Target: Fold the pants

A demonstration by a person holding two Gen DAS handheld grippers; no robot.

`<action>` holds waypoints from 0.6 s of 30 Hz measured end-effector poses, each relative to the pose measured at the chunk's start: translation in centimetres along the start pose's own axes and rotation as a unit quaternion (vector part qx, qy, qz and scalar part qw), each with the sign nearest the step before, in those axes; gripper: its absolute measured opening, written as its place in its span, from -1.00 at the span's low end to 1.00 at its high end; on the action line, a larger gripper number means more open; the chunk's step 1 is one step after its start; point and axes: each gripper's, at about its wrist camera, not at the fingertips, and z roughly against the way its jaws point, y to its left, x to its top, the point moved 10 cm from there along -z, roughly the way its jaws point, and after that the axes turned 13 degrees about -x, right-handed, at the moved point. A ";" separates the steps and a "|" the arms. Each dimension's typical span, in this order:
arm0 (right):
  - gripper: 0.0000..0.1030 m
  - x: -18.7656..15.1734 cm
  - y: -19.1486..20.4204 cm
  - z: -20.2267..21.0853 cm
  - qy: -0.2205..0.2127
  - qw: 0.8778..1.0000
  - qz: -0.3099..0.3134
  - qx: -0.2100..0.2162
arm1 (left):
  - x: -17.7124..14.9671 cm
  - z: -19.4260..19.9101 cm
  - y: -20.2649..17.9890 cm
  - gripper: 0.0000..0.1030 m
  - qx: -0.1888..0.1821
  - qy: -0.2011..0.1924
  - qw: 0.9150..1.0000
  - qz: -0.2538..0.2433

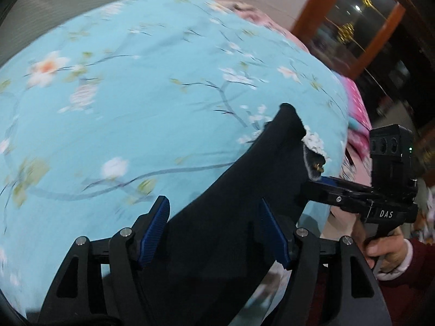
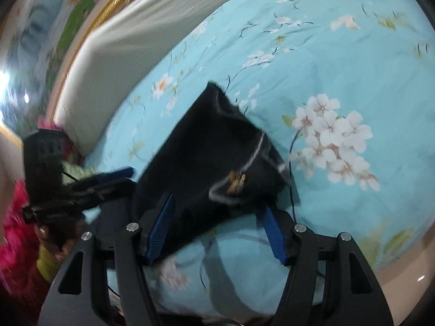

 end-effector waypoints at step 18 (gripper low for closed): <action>-0.78 0.8 -1.4 0.7 -0.006 0.998 -0.027 0.054 | 4.5 -8.1 -3.4 -0.74 -0.128 0.073 0.989 -0.014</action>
